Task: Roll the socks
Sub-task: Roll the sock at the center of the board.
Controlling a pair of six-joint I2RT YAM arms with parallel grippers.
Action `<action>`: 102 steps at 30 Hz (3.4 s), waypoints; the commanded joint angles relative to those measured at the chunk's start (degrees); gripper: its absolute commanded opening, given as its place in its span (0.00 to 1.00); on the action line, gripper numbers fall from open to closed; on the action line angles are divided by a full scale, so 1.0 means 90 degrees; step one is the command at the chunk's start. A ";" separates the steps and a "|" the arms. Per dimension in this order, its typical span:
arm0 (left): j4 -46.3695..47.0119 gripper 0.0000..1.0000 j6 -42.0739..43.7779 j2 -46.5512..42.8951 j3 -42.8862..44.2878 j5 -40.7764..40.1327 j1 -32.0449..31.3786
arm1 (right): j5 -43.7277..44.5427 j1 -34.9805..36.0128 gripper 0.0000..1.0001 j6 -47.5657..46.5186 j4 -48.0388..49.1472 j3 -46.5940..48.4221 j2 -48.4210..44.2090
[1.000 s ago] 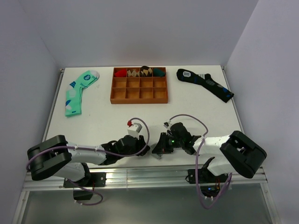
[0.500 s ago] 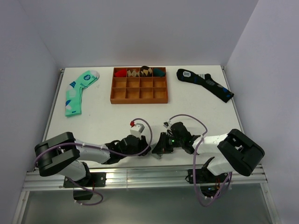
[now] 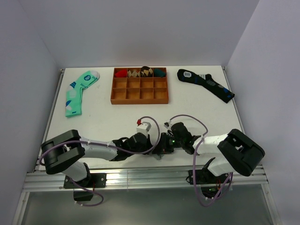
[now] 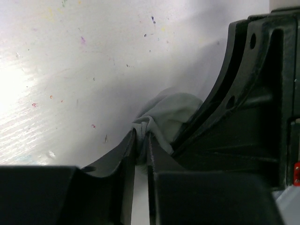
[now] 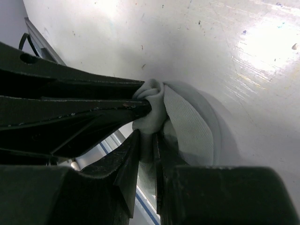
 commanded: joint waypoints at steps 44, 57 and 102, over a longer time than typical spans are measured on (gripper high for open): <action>-0.4458 0.00 -0.0472 0.1066 0.2167 -0.1576 -0.0675 | 0.5960 0.3301 0.36 -0.0074 -0.1202 -0.0878 -0.3846; -0.4575 0.00 -0.0384 0.1125 0.2324 -0.1498 -0.0675 | 0.7142 0.4190 0.42 -0.0494 -0.1260 -0.0194 -0.2840; -0.4390 0.00 -0.0374 0.1222 0.2265 -0.1137 -0.0567 | 0.7542 0.4689 0.34 0.0286 -0.0429 -0.0663 -0.1385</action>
